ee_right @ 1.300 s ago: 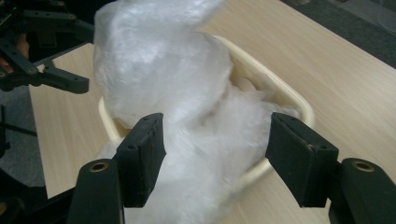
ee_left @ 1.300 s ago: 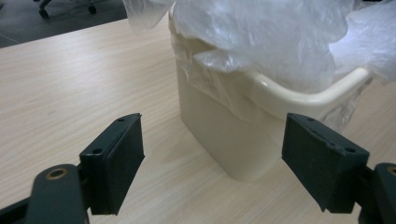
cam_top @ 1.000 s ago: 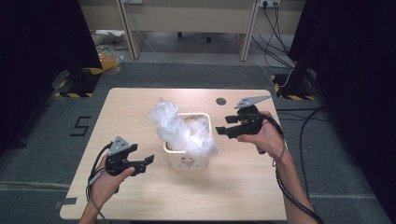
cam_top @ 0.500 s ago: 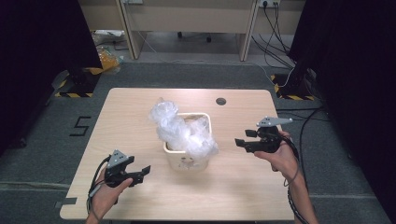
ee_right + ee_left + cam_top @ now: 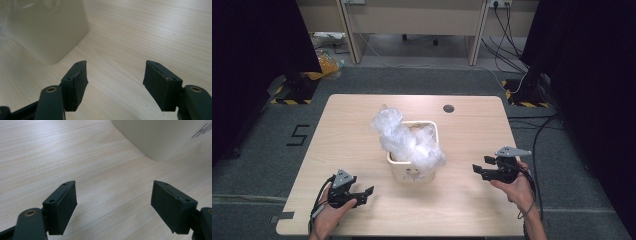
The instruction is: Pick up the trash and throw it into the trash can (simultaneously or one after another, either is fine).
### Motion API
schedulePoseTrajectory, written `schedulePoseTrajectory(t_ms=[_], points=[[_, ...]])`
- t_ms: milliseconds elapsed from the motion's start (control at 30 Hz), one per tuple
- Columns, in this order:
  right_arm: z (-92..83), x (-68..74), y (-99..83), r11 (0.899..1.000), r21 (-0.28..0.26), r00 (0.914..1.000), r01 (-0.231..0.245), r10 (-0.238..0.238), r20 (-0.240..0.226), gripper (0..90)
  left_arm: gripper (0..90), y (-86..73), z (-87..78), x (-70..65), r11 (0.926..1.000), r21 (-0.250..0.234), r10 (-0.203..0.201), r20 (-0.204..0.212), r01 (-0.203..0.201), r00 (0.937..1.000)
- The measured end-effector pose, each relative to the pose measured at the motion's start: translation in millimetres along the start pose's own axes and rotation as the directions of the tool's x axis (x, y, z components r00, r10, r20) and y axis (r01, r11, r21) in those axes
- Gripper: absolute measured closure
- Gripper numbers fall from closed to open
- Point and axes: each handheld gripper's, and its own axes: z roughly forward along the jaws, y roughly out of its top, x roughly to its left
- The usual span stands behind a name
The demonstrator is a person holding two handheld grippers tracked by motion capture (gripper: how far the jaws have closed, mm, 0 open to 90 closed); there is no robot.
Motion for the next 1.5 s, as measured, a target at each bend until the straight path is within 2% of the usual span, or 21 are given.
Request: schedulePoseTrajectory(t_ms=[167, 433, 567, 767, 933, 1500], points=[[0.7, 4.0, -19.6, 0.999, 0.029, 0.9985, 0.037, -0.038, 0.039, 30.7, 20.0, -6.2, 4.7, 1.6, 0.9996, 0.024, 0.013, -0.027, -0.013, 0.9996], [0.7, 5.0, -55.3, 0.996, 0.084, 0.9985, 0.003, -0.008, 0.054, 27.3, 18.7, -8.0, 7.8, -1.0, 0.9983, 0.045, 0.039, -0.05, -0.037, 0.998], [0.0, 5.2, -67.4, 0.995, 0.099, 0.9976, -0.005, -0.002, 0.069, 25.8, 16.4, -7.8, 8.6, -2.4, 0.9972, 0.055, 0.055, -0.055, -0.052, 0.997], [-2.5, 9.4, -74.9, 0.996, 0.095, 0.9954, 0.002, -0.011, 0.095, 25.1, 14.7, -7.8, 9.2, -2.4, 0.9976, 0.053, 0.047, -0.06, -0.044, 0.9971], [-0.2, 15.5, -78.4, 0.994, 0.093, 0.9902, 0.06, -0.071, 0.12, 21.0, 14.4, -7.8, 9.3, -2.3, 0.9977, 0.053, 0.046, -0.062, -0.043, 0.997], [0.6, 17.6, -79.1, 0.994, 0.093, 0.99, 0.057, -0.068, 0.124, 19.0, 14.4, -7.8, 9.3, -2.3, 0.9976, 0.053, 0.047, -0.062, -0.044, 0.997]])
